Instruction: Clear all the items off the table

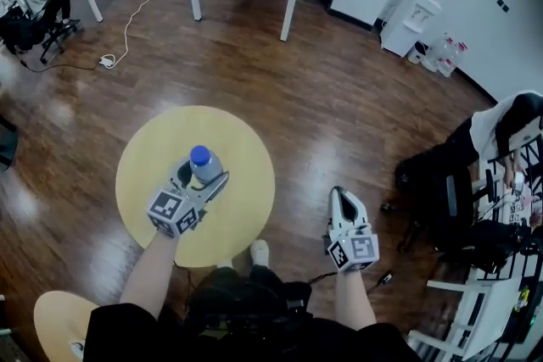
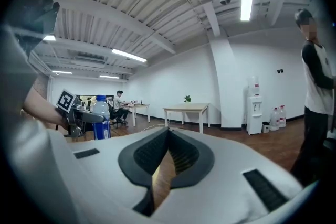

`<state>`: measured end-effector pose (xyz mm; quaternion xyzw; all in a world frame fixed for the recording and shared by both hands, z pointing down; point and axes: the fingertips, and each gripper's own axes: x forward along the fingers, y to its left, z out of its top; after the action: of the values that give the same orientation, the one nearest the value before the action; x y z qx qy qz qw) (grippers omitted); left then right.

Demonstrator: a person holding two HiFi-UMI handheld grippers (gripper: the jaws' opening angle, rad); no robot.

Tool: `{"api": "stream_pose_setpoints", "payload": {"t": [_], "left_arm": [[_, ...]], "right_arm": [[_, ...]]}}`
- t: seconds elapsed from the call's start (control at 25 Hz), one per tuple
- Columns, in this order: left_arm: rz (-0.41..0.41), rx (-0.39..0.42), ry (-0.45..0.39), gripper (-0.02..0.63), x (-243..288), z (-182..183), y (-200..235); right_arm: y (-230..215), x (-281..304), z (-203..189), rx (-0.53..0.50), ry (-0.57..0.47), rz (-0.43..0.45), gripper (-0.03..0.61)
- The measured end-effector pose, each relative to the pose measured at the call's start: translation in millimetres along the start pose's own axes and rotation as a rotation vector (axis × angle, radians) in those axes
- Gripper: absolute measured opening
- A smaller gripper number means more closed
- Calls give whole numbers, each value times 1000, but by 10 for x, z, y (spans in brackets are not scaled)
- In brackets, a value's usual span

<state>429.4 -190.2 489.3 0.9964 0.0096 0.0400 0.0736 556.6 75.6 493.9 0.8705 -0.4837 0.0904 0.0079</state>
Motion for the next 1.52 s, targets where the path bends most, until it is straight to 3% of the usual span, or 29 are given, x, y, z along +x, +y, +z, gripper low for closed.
{"api": "stream_pose_setpoints", "payload": {"t": [0.16, 0.68, 0.96, 1.28, 1.52], "left_arm": [[-17, -11, 22, 359, 208, -195, -60], [66, -40, 125, 359, 932, -1017, 63], [110, 29, 114, 359, 1097, -1121, 88], [131, 37, 42, 359, 1140, -1107, 63], [114, 52, 62, 368, 1161, -1164, -13]], "right_arm": [[-44, 11, -81, 12, 8, 0, 5], [-355, 74, -709, 67, 135, 2, 5], [-526, 167, -864, 70, 173, 13, 5], [-436, 362, -870, 75, 171, 47, 5], [-369, 384, -963, 72, 195, 73, 5]]}}
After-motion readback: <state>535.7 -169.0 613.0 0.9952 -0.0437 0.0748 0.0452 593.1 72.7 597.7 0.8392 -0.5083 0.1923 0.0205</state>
